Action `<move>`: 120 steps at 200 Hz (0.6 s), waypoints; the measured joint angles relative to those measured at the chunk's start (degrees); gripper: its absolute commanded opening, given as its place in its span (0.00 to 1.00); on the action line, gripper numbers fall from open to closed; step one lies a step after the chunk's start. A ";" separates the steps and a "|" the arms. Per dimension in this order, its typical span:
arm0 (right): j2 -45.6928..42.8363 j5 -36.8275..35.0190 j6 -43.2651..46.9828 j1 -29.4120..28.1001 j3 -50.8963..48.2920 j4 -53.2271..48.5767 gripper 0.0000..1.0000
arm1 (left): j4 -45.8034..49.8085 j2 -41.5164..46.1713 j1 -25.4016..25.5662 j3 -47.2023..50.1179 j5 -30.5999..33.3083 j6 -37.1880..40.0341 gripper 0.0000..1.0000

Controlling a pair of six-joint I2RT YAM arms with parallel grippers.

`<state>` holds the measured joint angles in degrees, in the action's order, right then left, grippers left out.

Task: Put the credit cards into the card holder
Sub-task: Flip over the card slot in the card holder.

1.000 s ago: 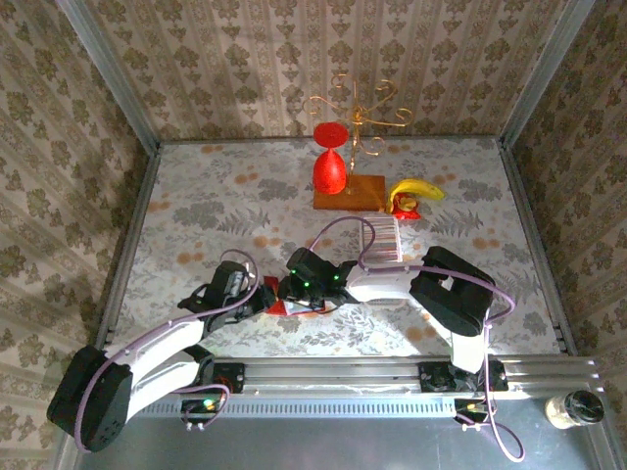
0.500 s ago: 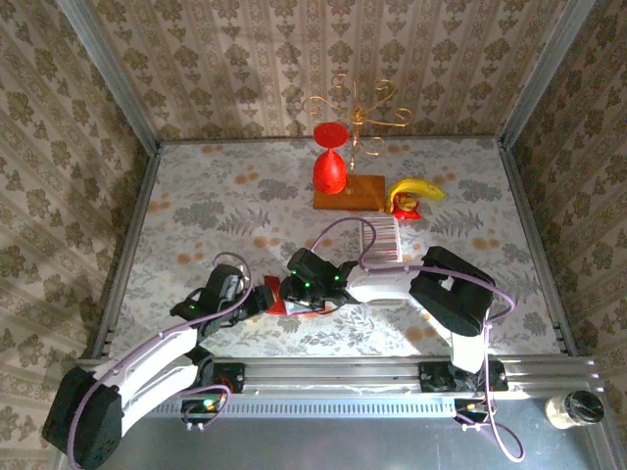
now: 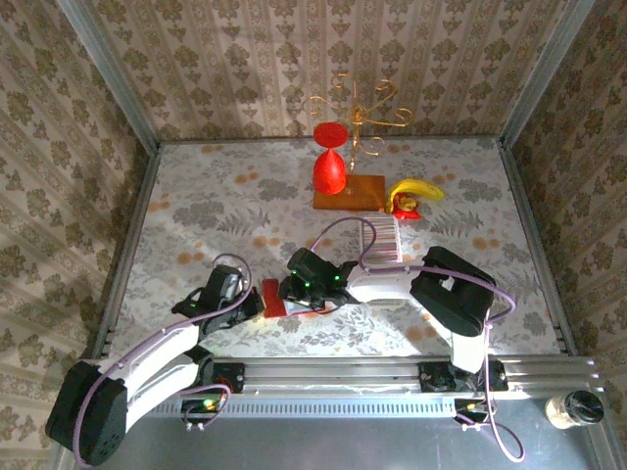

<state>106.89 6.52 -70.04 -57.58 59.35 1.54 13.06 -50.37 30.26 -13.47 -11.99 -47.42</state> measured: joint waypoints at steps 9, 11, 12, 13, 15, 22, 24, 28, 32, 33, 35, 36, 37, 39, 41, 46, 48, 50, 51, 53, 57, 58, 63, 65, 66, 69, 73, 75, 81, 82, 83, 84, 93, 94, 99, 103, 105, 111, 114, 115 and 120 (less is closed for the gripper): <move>-0.11 0.00 -0.28 0.00 -0.02 0.13 0.41 | -0.20 -0.22 0.02 0.09 -0.17 -0.17 0.00; -0.13 0.02 -0.28 0.00 -0.02 0.20 0.41 | -0.28 -0.28 0.02 0.13 -0.20 -0.17 0.00; -0.15 0.00 -0.31 0.00 -0.02 0.22 0.41 | -0.28 -0.28 0.02 0.13 -0.22 -0.17 0.00; -0.17 0.00 -0.33 0.00 -0.02 0.24 0.41 | -0.31 -0.28 0.02 0.13 -0.22 -0.17 0.00; -0.22 0.02 -0.35 0.00 -0.04 0.31 0.41 | -0.33 -0.28 0.02 0.15 -0.22 -0.17 0.00; -0.42 0.02 -0.52 0.00 -0.22 0.92 0.41 | -0.66 -0.28 0.02 0.26 -0.33 -0.17 0.00; -0.48 0.02 -0.55 0.00 -0.28 1.07 0.41 | -0.70 -0.28 0.00 0.31 -0.37 -0.17 0.00; -0.63 0.02 -0.70 0.00 -0.39 1.33 0.41 | -0.85 -0.28 0.02 0.35 -0.42 -0.17 0.00; -0.70 0.04 -0.72 0.00 -0.48 1.55 0.41 | -0.90 -0.28 0.02 0.37 -0.44 -0.20 0.00; -0.76 0.04 -0.74 0.00 -0.52 1.64 0.41 | -0.90 -0.28 0.02 0.37 -0.46 -0.17 0.00; -0.81 0.04 -0.74 0.00 -0.59 1.75 0.41 | -0.94 -0.28 0.02 0.37 -0.48 -0.20 0.00; -0.83 0.04 -0.74 0.00 -0.61 1.81 0.41 | -0.96 -0.28 0.02 0.37 -0.50 -0.20 0.00; -0.83 0.04 -0.76 0.00 -0.61 1.86 0.41 | -0.96 -0.28 0.02 0.39 -0.52 -0.20 0.00; -0.87 0.07 -0.81 0.00 -0.66 1.97 0.41 | -1.03 -0.28 0.02 0.39 -0.57 -0.20 0.00; -0.90 0.07 -0.83 0.00 -0.68 2.10 0.41 | -1.07 -0.28 0.02 0.39 -0.61 -0.20 0.00; -0.92 0.15 -0.94 0.00 -0.74 2.47 0.41 | -1.14 -0.28 0.02 0.42 -0.66 -0.24 0.00; -0.94 0.20 -0.96 0.00 -0.79 2.64 0.41 | -1.14 -0.28 0.02 0.42 -0.68 -0.26 0.00; -0.94 0.20 -0.98 0.00 -0.85 2.78 0.41 | -1.18 -0.26 0.02 0.42 -0.70 -0.33 0.00; -0.94 0.22 -0.98 0.00 -0.87 2.89 0.41 | -1.18 -0.26 0.02 0.42 -0.70 -0.35 0.00; -0.94 0.22 -1.05 0.00 -0.92 3.02 0.41 | -1.27 -0.26 0.02 0.46 -0.72 -0.39 0.00; -0.98 0.24 -1.16 0.00 -1.03 3.23 0.41 | -1.36 -0.26 0.02 0.50 -0.81 -0.42 0.00; -0.98 0.26 -1.20 0.00 -1.05 3.32 0.41 | -1.38 -0.26 0.02 0.50 -0.81 -0.42 0.00; -0.98 0.39 -1.38 0.00 -1.18 3.72 0.41 | -1.53 -0.26 0.02 0.59 -0.85 -0.46 0.00; -0.98 0.42 -1.40 0.00 -1.22 3.85 0.41 | -1.66 -0.26 0.02 0.63 -0.85 -0.52 0.00; -0.98 0.44 -1.44 0.00 -1.25 3.96 0.41 | -1.66 -0.26 0.02 0.66 -0.87 -0.57 0.00; -0.98 0.46 -1.62 0.00 -1.33 4.17 0.41 | -1.73 -0.26 0.02 0.70 -0.87 -0.57 0.00; -0.98 0.50 -1.79 0.00 -1.38 4.39 0.41 | -1.81 -0.26 0.02 0.74 -0.87 -0.59 0.00; -0.98 0.57 -1.81 0.00 -1.40 4.48 0.41 | -1.86 -0.26 0.02 0.76 -0.87 -0.59 0.00; -0.98 0.83 -2.03 0.00 -1.46 4.81 0.41 | -1.95 -0.26 0.02 0.81 -0.87 -0.61 0.00; -0.98 0.85 -2.01 0.00 -1.46 4.85 0.41 | -1.97 -0.26 0.02 0.81 -0.87 -0.61 0.00; -0.98 0.85 -2.01 0.00 -1.46 4.85 0.41 | -1.97 -0.26 0.02 0.81 -0.87 -0.61 0.00; -0.98 0.87 -2.05 0.00 -1.46 4.92 0.41 | -1.97 -0.26 0.02 0.83 -0.90 -0.61 0.00; -0.98 1.20 -2.27 0.00 -1.46 5.51 0.41 | -2.16 -0.26 0.02 0.90 -0.92 -0.63 0.00; -0.98 1.25 -2.29 0.00 -1.49 5.57 0.41 | -2.19 -0.26 0.02 0.92 -0.92 -0.63 0.00; -0.98 1.38 -2.45 0.00 -1.51 5.95 0.41 | -2.27 -0.26 0.02 0.98 -0.96 -0.63 0.00; -0.98 1.49 -2.49 0.00 -1.55 6.27 0.41 | -2.32 -0.24 0.02 1.01 -1.01 -0.63 0.00; -0.98 1.53 -2.64 0.00 -1.57 6.49 0.41 | -2.32 -0.24 0.02 1.03 -1.03 -0.63 0.00; -0.98 1.70 -2.80 -0.02 -1.70 7.19 0.41 | -2.36 -0.24 0.02 1.07 -1.03 -0.63 0.00; -0.98 1.73 -2.93 -0.02 -1.75 7.48 0.41 | -2.38 -0.22 0.02 1.09 -1.03 -0.63 0.00; -0.98 1.75 -2.97 -0.02 -1.77 7.63 0.41 | -2.36 -0.17 0.02 1.09 -1.03 -0.63 0.00; -0.98 1.81 -3.34 -0.02 -1.86 8.09 0.41 | -2.36 -0.13 0.02 1.14 -1.03 -0.63 0.00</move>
<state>105.91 8.34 -73.38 -57.60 57.49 9.63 10.70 -50.50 30.28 -12.34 -13.02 -48.05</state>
